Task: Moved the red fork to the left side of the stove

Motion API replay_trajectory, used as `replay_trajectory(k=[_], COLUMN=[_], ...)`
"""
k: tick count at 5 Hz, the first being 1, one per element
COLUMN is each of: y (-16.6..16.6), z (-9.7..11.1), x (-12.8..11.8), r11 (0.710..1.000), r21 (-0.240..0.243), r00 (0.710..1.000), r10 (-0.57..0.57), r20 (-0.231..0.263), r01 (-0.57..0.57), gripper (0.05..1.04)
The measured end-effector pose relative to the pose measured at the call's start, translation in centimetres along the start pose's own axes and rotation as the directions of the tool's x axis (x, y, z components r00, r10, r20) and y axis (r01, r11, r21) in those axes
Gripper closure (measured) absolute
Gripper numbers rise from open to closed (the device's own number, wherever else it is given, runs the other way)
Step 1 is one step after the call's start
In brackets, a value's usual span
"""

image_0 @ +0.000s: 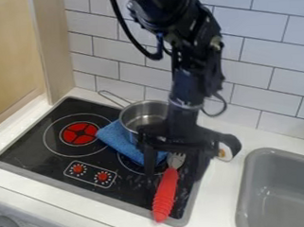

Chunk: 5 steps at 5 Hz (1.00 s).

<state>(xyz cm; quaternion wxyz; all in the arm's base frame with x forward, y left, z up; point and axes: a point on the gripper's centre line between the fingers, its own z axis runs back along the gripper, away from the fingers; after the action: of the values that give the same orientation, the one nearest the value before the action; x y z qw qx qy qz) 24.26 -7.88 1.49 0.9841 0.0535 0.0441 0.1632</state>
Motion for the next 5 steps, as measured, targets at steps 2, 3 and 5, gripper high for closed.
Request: replay_trajectory(k=[2, 3, 5], y=[-0.24, -0.31, -0.14], z=[-1.68, -1.80, -1.99], x=[-1.62, -1.49, -1.67], r11=[0.999, 0.996, 0.995], r21=[-0.034, -0.079, -0.074], r00=[0.999, 0.996, 0.996], r10=[-0.030, -0.044, -0.056], r20=[0.015, 0.074, 0.068], r01=[0.030, 0.050, 0.061], gripper=[0.085, 0.140, 0.669])
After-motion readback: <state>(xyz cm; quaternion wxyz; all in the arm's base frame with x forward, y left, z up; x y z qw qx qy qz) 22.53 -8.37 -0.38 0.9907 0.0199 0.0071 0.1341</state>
